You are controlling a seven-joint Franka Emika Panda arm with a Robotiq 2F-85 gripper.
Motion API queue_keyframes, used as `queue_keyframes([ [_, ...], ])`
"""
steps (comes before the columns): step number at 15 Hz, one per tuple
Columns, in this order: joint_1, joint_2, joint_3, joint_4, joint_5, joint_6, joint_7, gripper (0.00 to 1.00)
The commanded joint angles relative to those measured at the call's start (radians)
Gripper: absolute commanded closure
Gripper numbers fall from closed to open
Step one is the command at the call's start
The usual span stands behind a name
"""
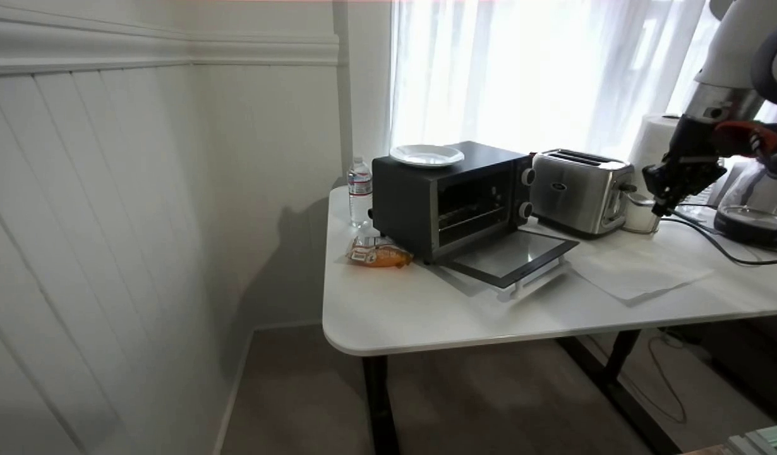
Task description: Pick up the orange packet from the white plate and put it on the table behind the toaster, pick up the silver fork and spoon from the white plate and put them on the sheet of kitchen paper on the table
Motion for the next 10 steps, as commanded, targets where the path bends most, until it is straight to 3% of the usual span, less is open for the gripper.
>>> queue_keyframes([
  [1,-0.024,-0.008,0.028,0.002,0.022,-0.002,-0.017,0.89],
  [7,-0.024,-0.009,0.030,0.007,0.022,-0.002,-0.017,0.89],
  [8,-0.024,-0.009,0.030,0.007,0.022,-0.002,-0.017,0.97],
  [10,-0.066,0.086,0.051,0.046,-0.009,0.064,0.043,0.97],
])
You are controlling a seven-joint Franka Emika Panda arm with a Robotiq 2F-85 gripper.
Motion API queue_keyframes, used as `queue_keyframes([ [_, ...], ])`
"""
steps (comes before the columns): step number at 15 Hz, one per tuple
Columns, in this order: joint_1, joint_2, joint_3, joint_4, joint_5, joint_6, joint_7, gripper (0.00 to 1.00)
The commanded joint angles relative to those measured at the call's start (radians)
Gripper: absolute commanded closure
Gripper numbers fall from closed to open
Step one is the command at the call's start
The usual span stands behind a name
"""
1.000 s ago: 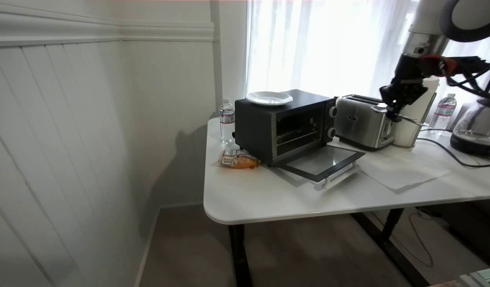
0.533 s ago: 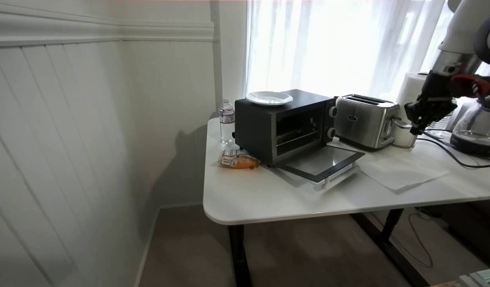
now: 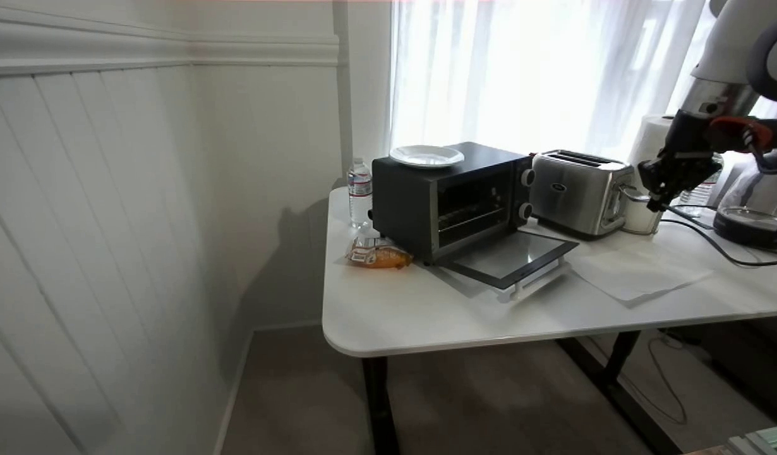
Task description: Pick up the orange packet from the white plate and put it on the table behind the toaster, pick up the silver fork and spoon from the white plate and put them on the sheet of kitchen paper on the table
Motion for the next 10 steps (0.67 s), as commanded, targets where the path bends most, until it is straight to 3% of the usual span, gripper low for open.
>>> queue_keyframes([
  [1,-0.079,0.118,0.049,0.040,-0.020,0.082,0.070,0.97],
  [4,-0.176,0.217,0.078,0.065,-0.118,0.139,0.228,0.97],
  [7,-0.216,0.275,0.041,0.081,-0.240,0.136,0.415,0.97],
  [10,-0.300,0.305,0.053,0.094,-0.383,0.130,0.640,0.97],
])
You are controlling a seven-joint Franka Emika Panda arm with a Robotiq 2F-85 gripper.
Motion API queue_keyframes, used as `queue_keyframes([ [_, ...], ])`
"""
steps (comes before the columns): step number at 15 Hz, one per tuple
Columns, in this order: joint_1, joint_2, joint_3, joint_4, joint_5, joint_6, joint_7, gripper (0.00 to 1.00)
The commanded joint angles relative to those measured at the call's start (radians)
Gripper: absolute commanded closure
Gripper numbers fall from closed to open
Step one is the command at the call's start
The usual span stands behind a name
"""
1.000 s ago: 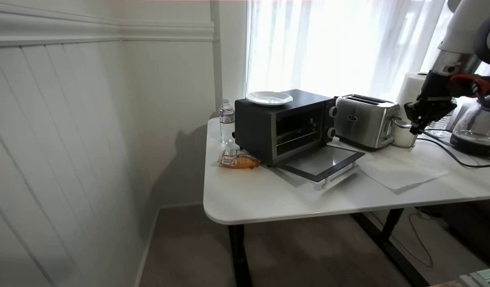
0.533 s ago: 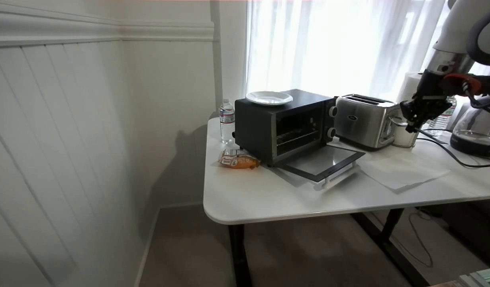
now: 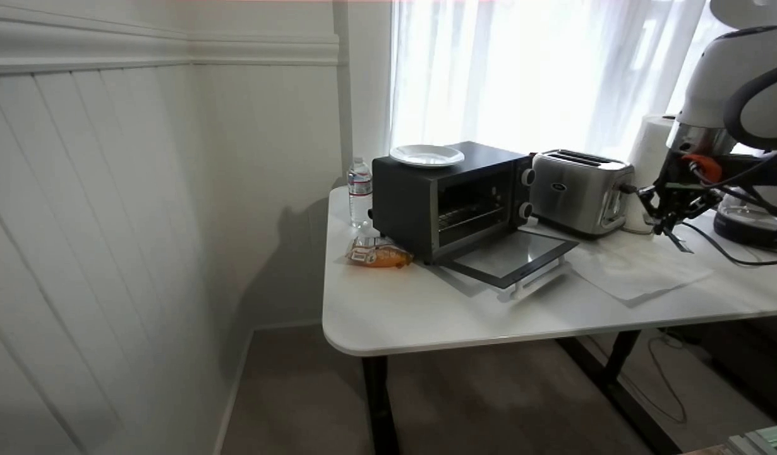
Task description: Pick up the orange packet from the white plate and put it on the table behind the toaster, pick up the silver fork and spoon from the white plate and put them on the sheet of kitchen paper on the table
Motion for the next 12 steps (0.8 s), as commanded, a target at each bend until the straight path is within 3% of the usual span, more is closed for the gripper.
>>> queue_keyframes([
  [1,-0.073,0.046,0.004,0.029,-0.169,0.002,0.268,0.97],
  [6,-0.091,0.149,-0.007,0.073,-0.396,-0.004,0.589,0.97],
  [12,-0.079,0.303,-0.048,0.152,-0.514,0.001,0.758,0.97],
])
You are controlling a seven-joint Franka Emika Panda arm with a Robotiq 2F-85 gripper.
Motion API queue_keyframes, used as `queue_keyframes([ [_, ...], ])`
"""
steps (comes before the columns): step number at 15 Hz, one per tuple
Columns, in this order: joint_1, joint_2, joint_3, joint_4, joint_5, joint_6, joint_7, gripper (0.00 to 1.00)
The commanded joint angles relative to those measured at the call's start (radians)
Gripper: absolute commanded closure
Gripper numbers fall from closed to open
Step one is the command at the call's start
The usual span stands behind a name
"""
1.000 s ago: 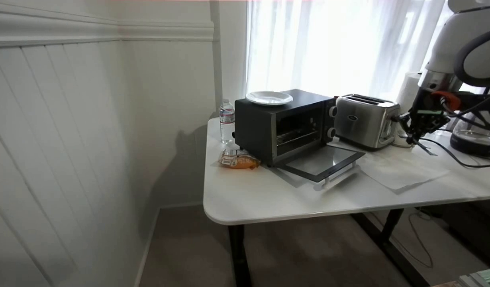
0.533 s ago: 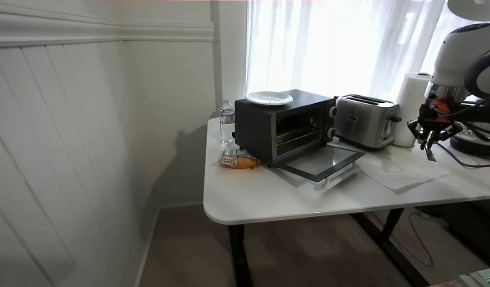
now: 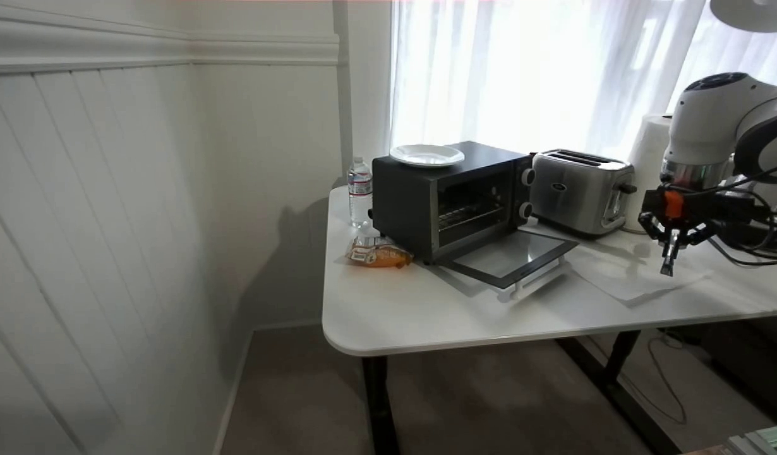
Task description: Pick up the orange packet from the white plate and put it on the table behind the toaster, pick up the silver fork and spoon from the white plate and put them on the sheet of kitchen paper on the table
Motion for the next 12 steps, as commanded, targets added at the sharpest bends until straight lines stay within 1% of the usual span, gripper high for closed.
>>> queue_keyframes([
  [1,0.010,0.102,-0.037,0.066,-0.081,0.005,0.104,0.97],
  [7,0.016,0.202,-0.077,0.131,-0.107,0.013,0.150,0.97],
  [9,0.013,0.203,-0.074,0.137,-0.096,0.016,0.137,0.63],
  [12,0.010,0.188,-0.061,0.134,-0.076,0.014,0.116,0.44],
])
